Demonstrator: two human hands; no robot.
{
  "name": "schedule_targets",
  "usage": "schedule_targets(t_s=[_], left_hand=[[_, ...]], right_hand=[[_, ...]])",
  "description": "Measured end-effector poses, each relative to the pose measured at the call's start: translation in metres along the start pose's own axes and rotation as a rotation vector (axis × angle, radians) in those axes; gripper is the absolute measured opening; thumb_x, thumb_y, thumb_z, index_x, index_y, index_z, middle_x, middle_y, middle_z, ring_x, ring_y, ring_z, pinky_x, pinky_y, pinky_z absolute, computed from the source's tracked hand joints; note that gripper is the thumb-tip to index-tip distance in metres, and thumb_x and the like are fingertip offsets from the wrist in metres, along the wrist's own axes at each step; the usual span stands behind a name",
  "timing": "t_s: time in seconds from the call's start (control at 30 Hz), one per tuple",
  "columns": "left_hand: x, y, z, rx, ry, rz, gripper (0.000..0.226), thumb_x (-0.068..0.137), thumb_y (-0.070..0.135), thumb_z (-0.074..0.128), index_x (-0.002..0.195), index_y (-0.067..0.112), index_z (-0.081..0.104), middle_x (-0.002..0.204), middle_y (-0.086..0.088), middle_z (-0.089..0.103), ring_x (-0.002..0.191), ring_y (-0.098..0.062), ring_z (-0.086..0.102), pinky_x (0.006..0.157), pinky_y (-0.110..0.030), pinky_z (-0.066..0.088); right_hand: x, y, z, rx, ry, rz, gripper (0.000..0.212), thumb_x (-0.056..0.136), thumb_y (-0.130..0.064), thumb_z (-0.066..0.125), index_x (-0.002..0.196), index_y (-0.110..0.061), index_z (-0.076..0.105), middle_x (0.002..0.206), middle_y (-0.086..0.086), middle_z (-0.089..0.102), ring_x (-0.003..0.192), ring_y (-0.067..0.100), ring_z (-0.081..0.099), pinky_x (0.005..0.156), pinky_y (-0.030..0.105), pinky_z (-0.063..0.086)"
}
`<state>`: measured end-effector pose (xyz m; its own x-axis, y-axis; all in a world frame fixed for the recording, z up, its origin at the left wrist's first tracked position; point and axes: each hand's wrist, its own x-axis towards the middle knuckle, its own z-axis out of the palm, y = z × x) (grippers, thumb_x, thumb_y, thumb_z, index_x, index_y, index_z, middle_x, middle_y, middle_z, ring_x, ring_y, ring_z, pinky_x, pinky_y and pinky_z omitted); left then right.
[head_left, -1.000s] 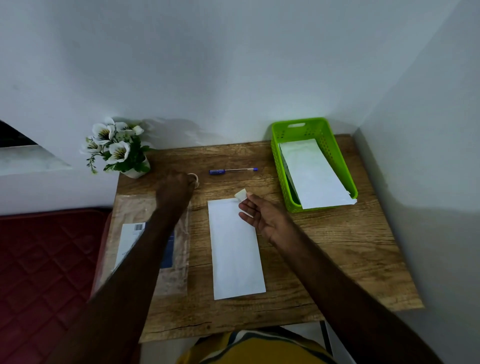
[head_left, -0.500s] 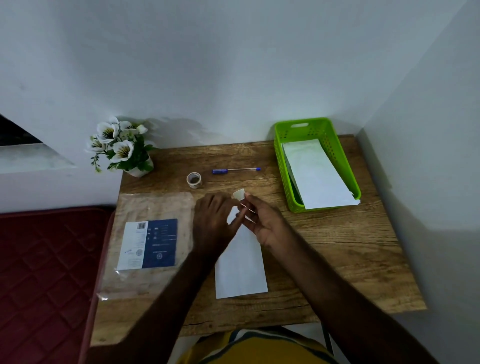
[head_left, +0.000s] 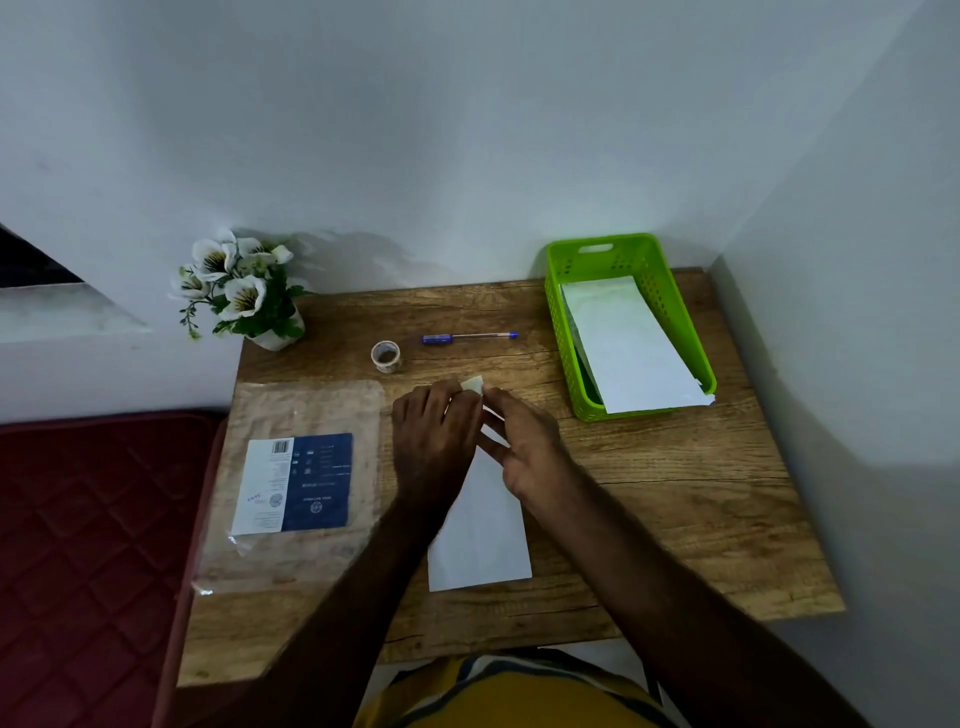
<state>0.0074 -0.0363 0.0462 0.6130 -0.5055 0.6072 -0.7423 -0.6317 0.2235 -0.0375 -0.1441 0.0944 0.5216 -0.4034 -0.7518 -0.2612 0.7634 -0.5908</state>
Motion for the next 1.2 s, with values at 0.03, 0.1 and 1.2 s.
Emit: schedule_targets(t_s=[0.03,0.1,1.2], left_hand=[[-0.001,0.0,0.0,-0.009,0.016,0.006,0.018,0.088,0.015,0.08,0.103,0.008,0.073,0.105,-0.014,0.072,0.096,-0.032,0.067,0.081,-0.041,0.047],[-0.003,0.001,0.0,-0.042,0.022,0.006,0.017,0.089,0.014,0.079,0.104,0.006,0.073,0.105,-0.014,0.072,0.097,-0.031,0.067,0.082,-0.04,0.047],[0.016,0.007,-0.016,-1.129,-0.29,-1.34,0.018,0.092,0.033,0.075,0.106,0.023,0.075,0.102,0.0,0.075,0.09,-0.019,0.065,0.07,-0.028,0.057]], right_hand=[[-0.001,0.0,0.0,-0.001,0.001,-0.002,0.031,0.09,-0.02,0.076,0.119,-0.008,0.071,0.116,0.007,0.074,0.112,0.022,0.068,0.064,0.029,0.06],[-0.003,0.0,0.0,-0.004,-0.008,-0.005,0.031,0.089,-0.021,0.076,0.118,-0.009,0.071,0.116,0.007,0.074,0.113,0.022,0.067,0.064,0.03,0.061],[-0.012,0.014,-0.01,-0.31,0.079,-0.235,0.013,0.087,-0.023,0.08,0.082,-0.027,0.069,0.089,-0.008,0.071,0.089,0.013,0.066,0.066,0.026,0.059]])
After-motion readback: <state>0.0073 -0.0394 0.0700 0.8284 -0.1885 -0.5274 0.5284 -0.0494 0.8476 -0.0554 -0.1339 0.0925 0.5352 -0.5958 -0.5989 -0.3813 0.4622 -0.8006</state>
